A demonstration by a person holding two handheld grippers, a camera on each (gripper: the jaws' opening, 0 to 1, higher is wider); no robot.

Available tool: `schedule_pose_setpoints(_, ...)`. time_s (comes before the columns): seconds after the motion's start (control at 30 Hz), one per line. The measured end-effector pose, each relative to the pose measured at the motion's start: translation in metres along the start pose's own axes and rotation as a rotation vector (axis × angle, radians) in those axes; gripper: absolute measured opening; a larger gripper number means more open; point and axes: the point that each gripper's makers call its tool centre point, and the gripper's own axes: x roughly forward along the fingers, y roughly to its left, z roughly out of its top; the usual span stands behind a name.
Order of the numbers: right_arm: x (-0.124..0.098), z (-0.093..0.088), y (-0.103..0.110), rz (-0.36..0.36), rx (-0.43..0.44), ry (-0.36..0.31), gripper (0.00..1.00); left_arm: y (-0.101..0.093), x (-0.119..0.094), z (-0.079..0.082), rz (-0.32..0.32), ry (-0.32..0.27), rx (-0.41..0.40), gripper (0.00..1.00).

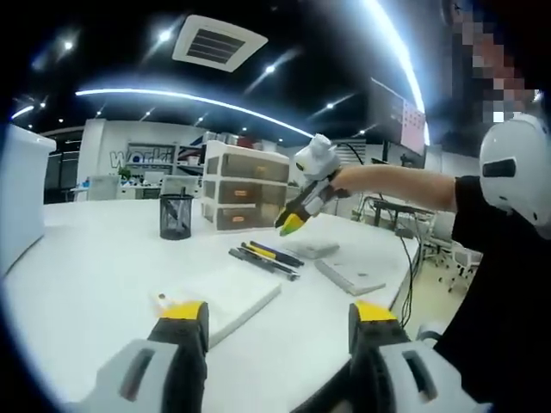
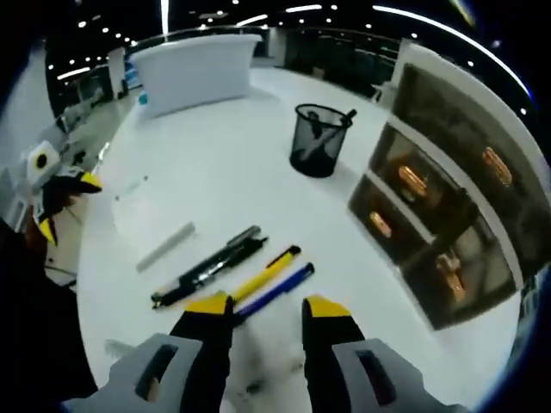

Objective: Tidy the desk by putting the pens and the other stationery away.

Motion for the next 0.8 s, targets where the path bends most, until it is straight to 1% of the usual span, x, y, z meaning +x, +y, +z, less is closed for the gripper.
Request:
schedule_pose_setpoints(0.1,0.010,-0.001,-0.004,-0.003,0.008,0.023,0.26,-0.002,0.000,-0.001,-0.003,0.004,0.002,0.65)
schedule_pose_setpoints(0.27,0.020,-0.004,-0.008,-0.006,0.001,0.056,0.24,-0.003,0.000,-0.004,-0.005,0.011,0.002,0.65)
schedule_pose_setpoints(0.4,0.029,-0.005,-0.009,0.006,0.015,0.069,0.22,-0.005,-0.001,-0.007,-0.007,0.016,0.000,0.65)
schedule_pose_setpoints(0.5,0.034,-0.008,-0.011,0.003,0.017,0.093,0.21,-0.007,-0.001,-0.008,-0.009,0.018,-0.001,0.65)
schedule_pose_setpoints(0.8,0.044,-0.013,-0.013,-0.002,0.025,0.135,0.19,-0.010,0.000,-0.010,-0.029,0.017,-0.014,0.65)
